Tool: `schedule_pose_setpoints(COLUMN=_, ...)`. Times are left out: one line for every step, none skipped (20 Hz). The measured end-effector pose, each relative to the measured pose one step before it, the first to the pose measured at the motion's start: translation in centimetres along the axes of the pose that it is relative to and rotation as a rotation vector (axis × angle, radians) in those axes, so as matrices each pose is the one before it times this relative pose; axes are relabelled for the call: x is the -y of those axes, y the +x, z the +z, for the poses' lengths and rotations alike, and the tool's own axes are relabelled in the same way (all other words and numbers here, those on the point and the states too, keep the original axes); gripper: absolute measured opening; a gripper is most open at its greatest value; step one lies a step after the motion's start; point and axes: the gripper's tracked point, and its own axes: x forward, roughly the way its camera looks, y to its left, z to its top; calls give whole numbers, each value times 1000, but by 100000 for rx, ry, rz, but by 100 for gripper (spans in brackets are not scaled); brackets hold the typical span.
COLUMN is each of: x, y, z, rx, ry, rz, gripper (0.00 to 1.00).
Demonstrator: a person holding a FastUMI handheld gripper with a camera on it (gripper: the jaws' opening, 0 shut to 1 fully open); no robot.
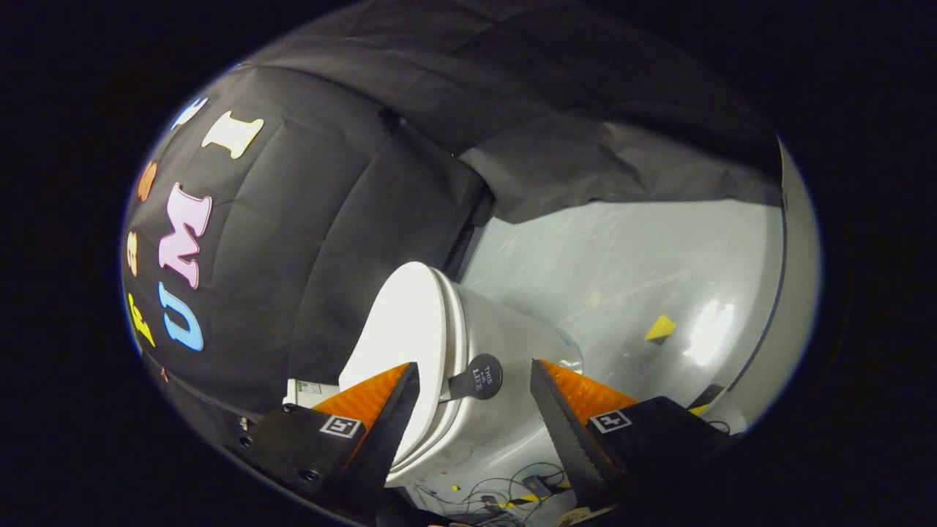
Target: Open the toilet lid.
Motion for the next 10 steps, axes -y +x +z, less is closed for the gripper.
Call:
schedule_pose_setpoints(x=-159, y=344, z=-154, rx=-412, ry=4611, rz=4721, gripper=97)
schedule_pose_setpoints(x=208, y=266, z=-150, rx=-278, ry=4912, rz=2130, gripper=97)
schedule_pose_setpoints(x=295, y=394, z=97, rx=228, ry=4596, rz=1601, gripper=97)
schedule_pose_setpoints(x=512, y=490, z=-115, rx=122, ry=2939, rz=-20, gripper=97)
schedule_pose_setpoints(x=367, y=493, z=-32, rx=-114, ry=1577, rz=81, gripper=97)
schedule_pose_setpoints(x=-157, y=447, z=-262, rx=-924, ry=857, rz=1328, gripper=97)
schedule_pose_setpoints(x=-6, y=434, z=-184, rx=-992, ry=95, rz=160, gripper=84)
schedule_pose_setpoints(x=265, y=277, z=-418, rx=-1625, ry=-330, rz=-386, gripper=82)
schedule_pose_setpoints(x=-36, y=360, z=-284, rx=-871, ry=374, rz=723, gripper=82)
schedule_pose_setpoints(x=-249, y=208, z=-95, rx=-978, ry=344, rz=849, gripper=82)
